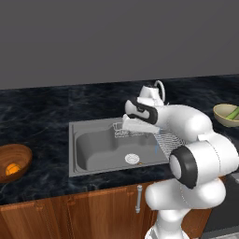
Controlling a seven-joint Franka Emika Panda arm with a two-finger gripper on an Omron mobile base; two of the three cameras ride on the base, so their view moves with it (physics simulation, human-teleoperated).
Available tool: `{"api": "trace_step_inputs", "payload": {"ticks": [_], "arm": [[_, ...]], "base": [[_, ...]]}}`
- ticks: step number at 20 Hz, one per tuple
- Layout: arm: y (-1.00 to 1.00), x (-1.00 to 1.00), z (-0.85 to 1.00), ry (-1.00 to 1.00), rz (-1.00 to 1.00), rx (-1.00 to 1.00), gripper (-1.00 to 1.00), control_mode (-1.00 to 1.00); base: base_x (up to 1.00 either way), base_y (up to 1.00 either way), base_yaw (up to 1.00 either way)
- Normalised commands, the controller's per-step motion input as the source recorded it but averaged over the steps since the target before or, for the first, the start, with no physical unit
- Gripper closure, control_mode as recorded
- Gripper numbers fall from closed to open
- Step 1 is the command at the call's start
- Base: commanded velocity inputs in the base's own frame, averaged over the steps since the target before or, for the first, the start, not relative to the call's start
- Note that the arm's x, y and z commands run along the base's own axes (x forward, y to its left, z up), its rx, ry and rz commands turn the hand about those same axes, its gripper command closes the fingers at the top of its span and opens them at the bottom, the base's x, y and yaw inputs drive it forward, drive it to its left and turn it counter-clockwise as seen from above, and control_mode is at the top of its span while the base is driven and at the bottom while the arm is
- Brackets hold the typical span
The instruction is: Pick the oranges from the sink and place them in one bowl. Place the cucumber in the other bowl. Then turn off the sink faucet.
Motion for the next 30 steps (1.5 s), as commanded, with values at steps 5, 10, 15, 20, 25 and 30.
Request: {"api": "trace_step_inputs", "payload": {"ticks": [5,10,15,20,25,30], "arm": [[0.00,0.30,0.00,0.06,0.00,0.00,-1.00,-1.00],[0.00,0.26,-0.15,0.00,0.00,0.00,-1.00,-1.00],[-0.04,0.13,-0.36,0.00,0.00,-0.01,-1.00,-1.00],[-0.01,0.02,-0.13,0.00,0.00,0.00,-1.00,-1.00],[0.00,0.00,0.00,0.00,0.00,0.00,-1.00,-1.00],[0.00,0.00,0.00,0.00,0.00,0.01,-1.00,-1.00]], "base": [[0.00,0.00,0.00],[0.00,0.00,0.00],[0.00,0.00,0.00],[0.00,0.00,0.00],[0.00,0.00,0.00],[0.00,0.00,0.00]]}}
